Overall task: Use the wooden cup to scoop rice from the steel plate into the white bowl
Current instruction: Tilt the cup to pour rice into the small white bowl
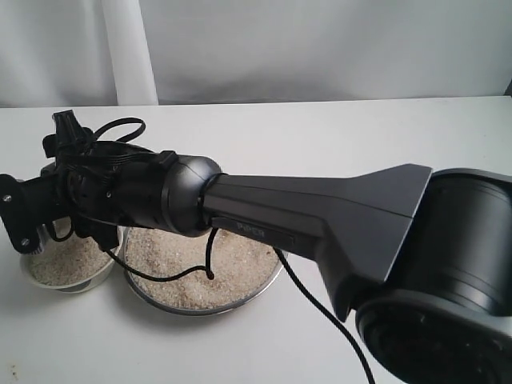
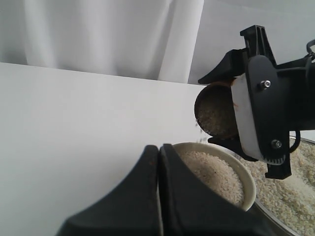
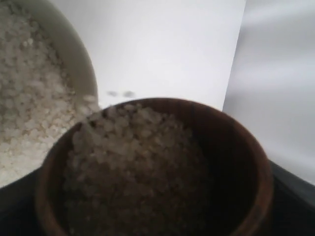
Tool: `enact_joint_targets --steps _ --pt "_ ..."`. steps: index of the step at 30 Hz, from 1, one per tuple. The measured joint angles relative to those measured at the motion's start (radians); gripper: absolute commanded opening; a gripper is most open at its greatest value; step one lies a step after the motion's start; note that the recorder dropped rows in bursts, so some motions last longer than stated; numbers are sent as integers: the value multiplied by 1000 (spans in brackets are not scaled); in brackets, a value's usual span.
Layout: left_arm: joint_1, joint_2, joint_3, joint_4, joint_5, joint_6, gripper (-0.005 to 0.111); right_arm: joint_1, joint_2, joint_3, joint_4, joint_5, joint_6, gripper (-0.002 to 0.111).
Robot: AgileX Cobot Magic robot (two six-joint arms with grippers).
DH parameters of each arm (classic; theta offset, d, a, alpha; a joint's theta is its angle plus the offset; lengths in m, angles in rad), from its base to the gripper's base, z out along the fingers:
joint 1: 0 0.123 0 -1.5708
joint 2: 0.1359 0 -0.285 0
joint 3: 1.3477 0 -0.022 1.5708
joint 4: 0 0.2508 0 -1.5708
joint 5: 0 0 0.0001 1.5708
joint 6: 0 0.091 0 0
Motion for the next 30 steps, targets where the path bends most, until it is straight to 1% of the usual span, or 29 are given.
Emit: enact_joint_targets --steps 8,10,14,18,30 --pt "0 0 0 0 0 0 0 1 2 0 -96 -3 4 0" --pt "0 0 0 0 0 0 0 6 16 0 -159 -3 5 0" --pt "0 0 0 0 0 0 0 34 63 -2 -328 5 118 0" --pt "0 0 0 0 0 0 0 35 63 -10 -450 40 146 0" --pt "0 0 0 0 0 0 0 44 63 -10 -586 89 154 0"
